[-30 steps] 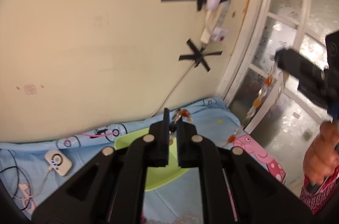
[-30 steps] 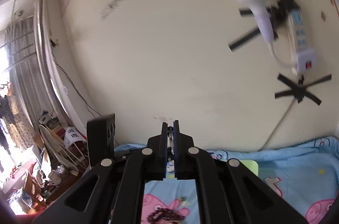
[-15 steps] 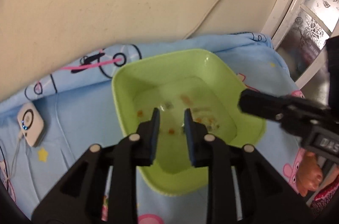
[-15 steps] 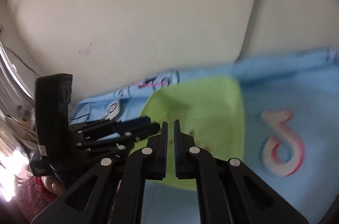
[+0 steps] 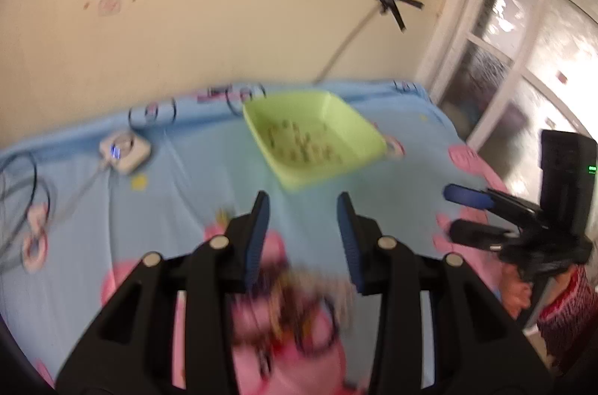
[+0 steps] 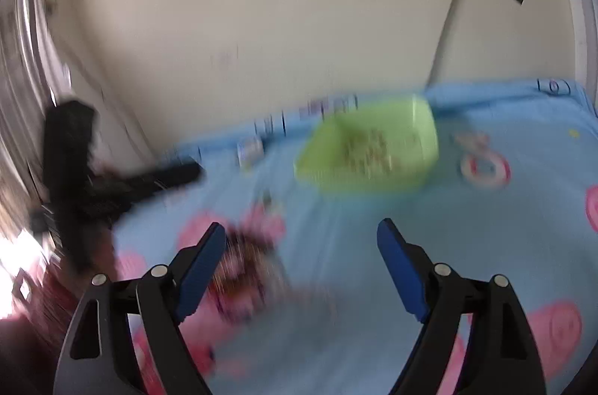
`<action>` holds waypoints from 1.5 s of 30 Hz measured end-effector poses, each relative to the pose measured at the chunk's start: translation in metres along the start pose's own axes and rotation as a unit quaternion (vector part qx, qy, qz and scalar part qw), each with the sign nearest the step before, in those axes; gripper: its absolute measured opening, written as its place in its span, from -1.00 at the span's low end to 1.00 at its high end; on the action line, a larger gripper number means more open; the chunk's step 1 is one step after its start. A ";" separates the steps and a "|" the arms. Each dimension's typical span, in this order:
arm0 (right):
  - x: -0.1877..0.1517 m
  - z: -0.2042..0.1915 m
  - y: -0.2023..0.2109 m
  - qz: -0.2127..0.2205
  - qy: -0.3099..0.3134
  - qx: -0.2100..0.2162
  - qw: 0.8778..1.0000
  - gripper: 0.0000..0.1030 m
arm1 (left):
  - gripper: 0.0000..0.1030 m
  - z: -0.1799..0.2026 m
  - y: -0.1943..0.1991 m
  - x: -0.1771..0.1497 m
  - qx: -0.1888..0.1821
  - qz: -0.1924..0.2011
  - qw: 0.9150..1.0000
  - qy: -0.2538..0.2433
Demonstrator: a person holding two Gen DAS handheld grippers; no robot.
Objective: Organize jewelry
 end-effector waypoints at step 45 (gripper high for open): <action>-0.096 0.032 0.032 -0.075 0.101 -0.094 0.988 0.03 | -0.81 0.096 -0.082 -0.108 -0.069 -0.115 0.988 -0.076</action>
Point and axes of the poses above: each gripper's, at about its wrist camera, not at the fingertips, and y roughly against the way its jaws point, z to its right, x to its top, the point moved 6 cm from there along -y, roughly the way its jaws point, and after that the axes turned 5 degrees about z, right-handed, at the moved point
